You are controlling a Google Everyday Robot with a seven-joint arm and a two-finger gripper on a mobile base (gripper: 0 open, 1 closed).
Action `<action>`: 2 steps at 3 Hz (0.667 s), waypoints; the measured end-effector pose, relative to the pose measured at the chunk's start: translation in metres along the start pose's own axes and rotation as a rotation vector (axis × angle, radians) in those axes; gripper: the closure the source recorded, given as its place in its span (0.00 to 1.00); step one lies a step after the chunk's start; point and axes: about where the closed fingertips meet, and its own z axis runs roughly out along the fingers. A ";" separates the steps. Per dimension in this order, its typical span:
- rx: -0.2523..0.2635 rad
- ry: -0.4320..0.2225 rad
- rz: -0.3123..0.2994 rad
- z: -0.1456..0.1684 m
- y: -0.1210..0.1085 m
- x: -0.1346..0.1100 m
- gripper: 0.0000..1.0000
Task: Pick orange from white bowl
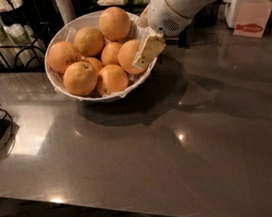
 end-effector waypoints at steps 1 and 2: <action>-0.027 0.010 -0.004 0.013 -0.002 0.002 0.28; -0.060 0.018 -0.007 0.027 0.000 0.003 0.32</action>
Offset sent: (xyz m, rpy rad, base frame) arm 0.0175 0.0151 -0.0319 -0.0287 0.0774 0.0467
